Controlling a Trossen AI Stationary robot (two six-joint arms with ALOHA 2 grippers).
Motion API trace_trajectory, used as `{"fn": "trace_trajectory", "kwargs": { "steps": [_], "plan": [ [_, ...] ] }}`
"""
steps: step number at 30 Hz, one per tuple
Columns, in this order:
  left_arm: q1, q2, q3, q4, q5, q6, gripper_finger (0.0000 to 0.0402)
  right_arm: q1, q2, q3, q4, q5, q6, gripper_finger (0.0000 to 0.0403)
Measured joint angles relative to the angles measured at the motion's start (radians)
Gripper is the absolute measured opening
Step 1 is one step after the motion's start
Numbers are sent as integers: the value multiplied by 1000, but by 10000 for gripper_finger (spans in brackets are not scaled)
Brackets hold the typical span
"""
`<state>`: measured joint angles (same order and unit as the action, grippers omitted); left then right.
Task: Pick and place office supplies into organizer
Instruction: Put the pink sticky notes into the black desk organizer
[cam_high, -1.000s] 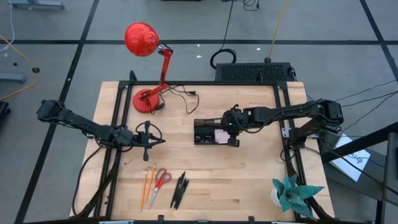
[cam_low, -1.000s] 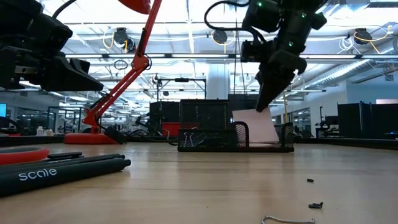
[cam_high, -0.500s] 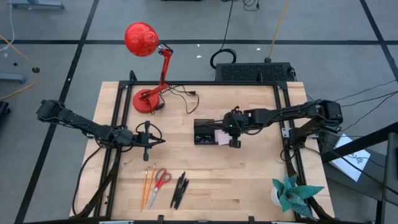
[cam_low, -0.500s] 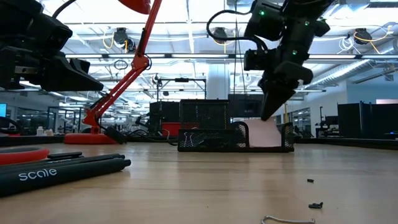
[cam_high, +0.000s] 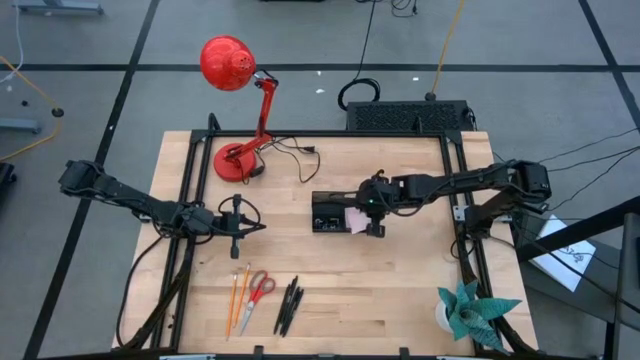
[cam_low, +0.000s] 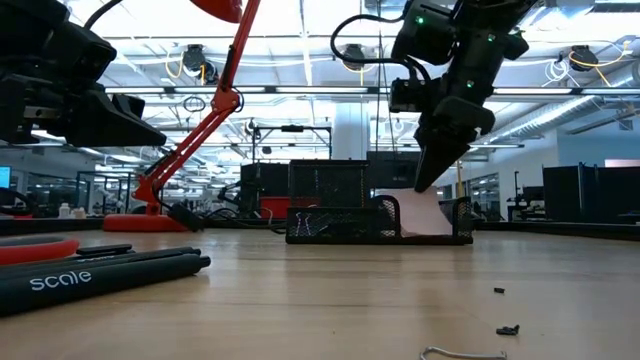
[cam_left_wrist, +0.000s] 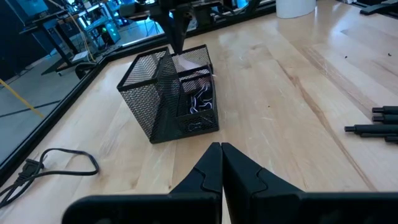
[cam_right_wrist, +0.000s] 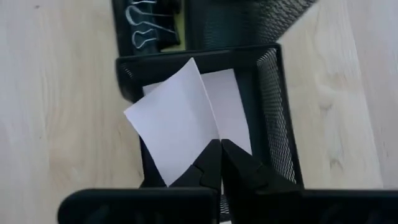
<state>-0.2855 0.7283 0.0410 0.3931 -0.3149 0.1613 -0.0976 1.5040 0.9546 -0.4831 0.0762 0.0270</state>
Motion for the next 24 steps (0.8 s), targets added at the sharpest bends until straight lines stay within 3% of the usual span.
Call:
{"fn": "trace_trajectory", "kwargs": {
  "steps": [20, 24],
  "plan": [
    [0, 0, 0, 0, 0, -2, 5, -46, 0, 0, -18, -3, 62, 1],
    [0, 0, 0, 0, 0, -2, 5, -45, 0, 0, -18, -3, 56, 17]
  ]
}}
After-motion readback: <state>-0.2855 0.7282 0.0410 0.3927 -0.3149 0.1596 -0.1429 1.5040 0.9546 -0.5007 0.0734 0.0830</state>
